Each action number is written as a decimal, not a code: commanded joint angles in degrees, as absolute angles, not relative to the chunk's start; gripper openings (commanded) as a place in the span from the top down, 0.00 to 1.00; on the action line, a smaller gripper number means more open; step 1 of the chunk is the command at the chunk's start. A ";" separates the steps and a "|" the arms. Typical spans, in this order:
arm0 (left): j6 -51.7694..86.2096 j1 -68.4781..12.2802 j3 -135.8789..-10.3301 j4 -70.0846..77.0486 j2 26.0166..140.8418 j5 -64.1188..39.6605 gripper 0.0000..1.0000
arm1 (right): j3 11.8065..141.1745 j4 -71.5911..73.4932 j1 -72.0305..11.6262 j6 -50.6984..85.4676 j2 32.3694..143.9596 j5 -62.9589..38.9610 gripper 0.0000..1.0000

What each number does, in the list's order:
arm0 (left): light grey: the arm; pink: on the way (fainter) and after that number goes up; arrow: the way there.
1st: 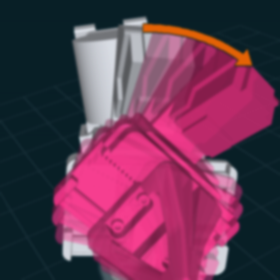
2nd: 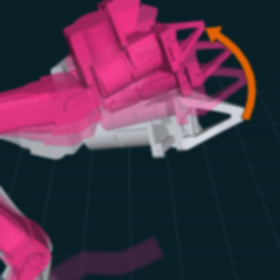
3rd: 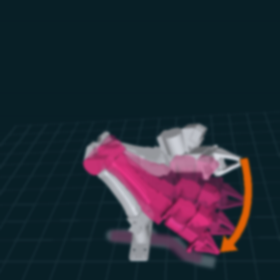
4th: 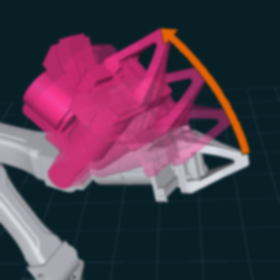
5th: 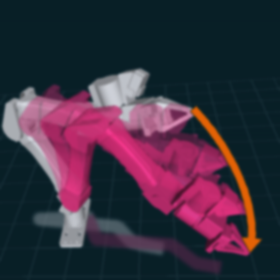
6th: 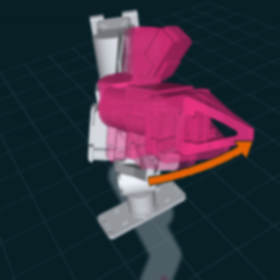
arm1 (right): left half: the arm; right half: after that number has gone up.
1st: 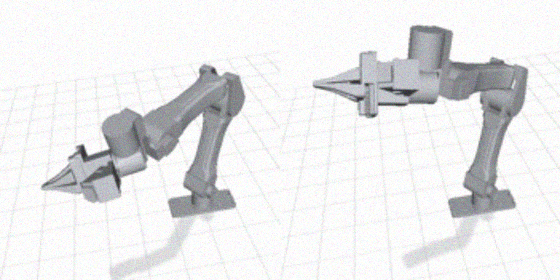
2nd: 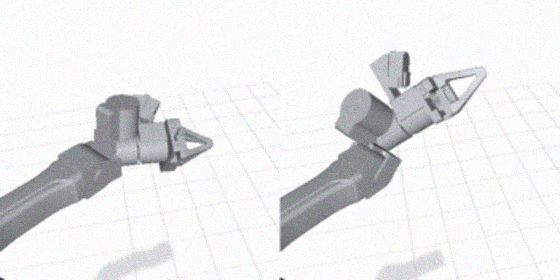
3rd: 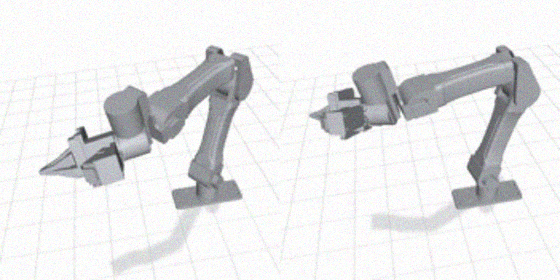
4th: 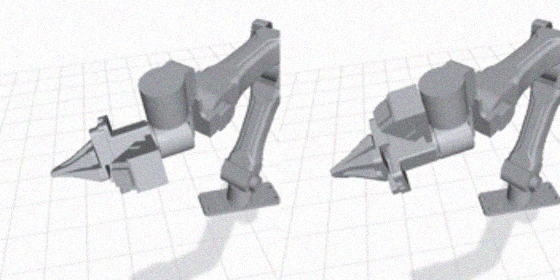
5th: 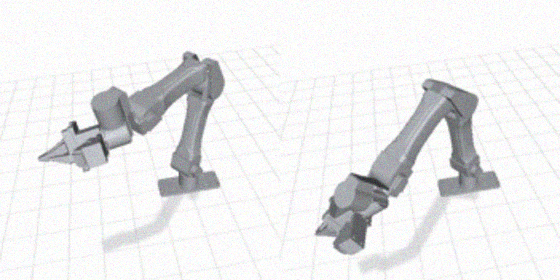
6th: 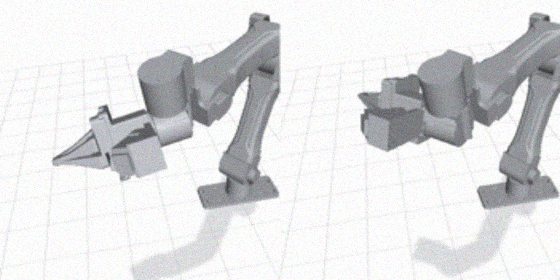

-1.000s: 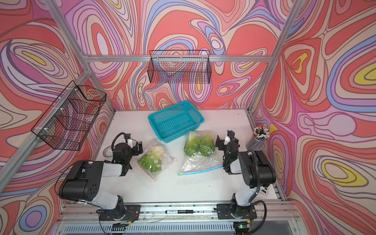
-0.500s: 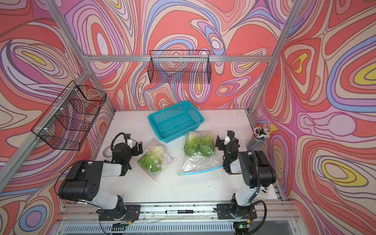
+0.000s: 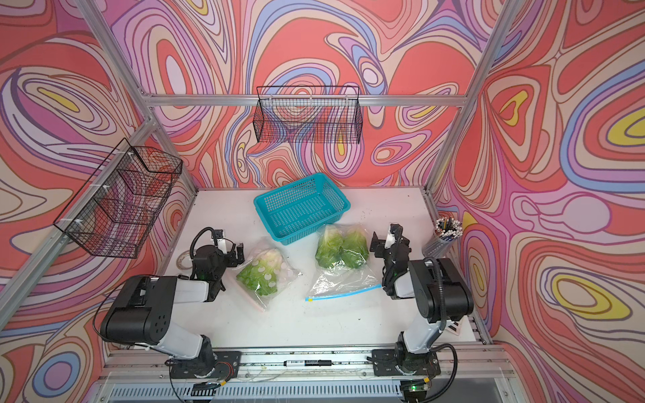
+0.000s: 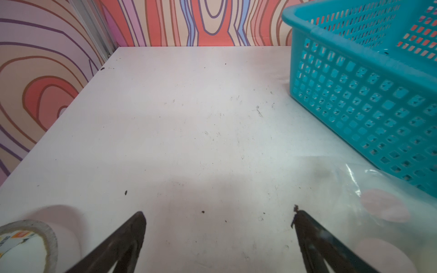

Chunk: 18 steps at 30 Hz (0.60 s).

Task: Open the zip-top bag and take out the chinese cabbages
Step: Adjust the zipper food storage bag at the center of the board.

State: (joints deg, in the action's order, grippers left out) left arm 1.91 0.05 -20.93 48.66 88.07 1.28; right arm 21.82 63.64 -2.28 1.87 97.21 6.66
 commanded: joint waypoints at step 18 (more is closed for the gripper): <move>4.02 -22.69 -32.28 17.53 56.47 15.60 0.00 | 33.37 7.68 -2.03 22.93 69.03 -0.13 0.09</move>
